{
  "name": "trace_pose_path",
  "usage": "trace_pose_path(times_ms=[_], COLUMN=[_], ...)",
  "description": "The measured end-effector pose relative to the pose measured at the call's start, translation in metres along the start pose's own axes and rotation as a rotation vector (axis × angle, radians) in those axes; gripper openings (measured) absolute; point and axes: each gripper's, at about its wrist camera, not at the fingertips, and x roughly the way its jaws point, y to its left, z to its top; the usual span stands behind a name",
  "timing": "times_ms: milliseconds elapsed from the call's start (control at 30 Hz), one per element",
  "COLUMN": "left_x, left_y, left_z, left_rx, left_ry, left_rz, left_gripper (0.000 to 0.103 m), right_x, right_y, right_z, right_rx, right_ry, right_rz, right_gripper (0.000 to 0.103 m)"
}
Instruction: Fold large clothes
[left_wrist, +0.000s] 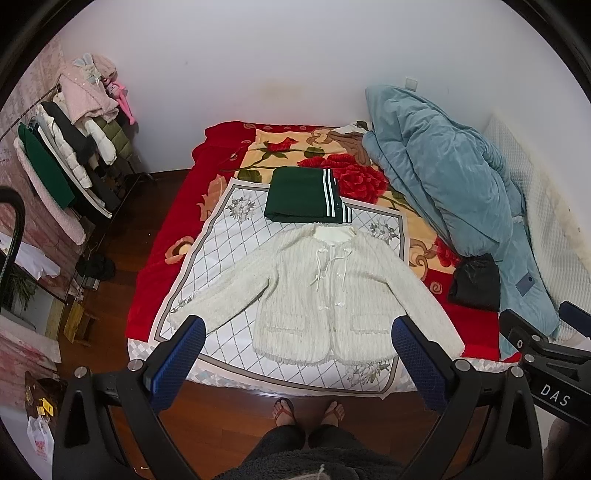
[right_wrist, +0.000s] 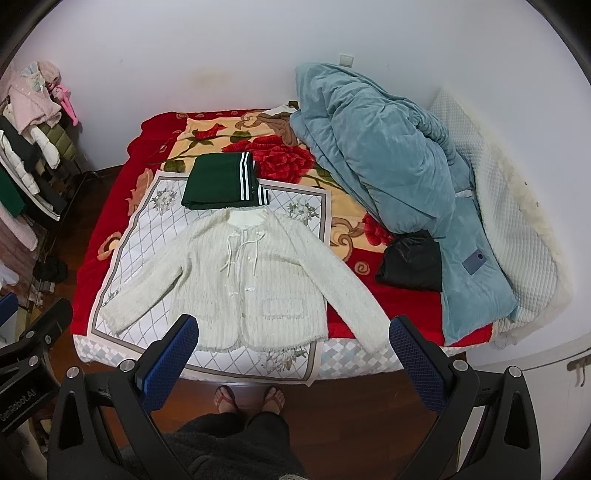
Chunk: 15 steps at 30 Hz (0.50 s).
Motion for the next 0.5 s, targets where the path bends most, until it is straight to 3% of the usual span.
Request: trace_pose_path(times_ms=[500], left_x=[-0.0001], left_y=[0.0001], left_z=[-0.0001], left_rx=[-0.002], left_ry=[0.001], left_rz=[-0.004], left_gripper=[0.103], right_x=[-0.0007], right_y=[0.0043], right_z=[0.0067], right_rx=[-0.005], right_ry=[0.002], right_rz=[-0.003], right_gripper=[0.103])
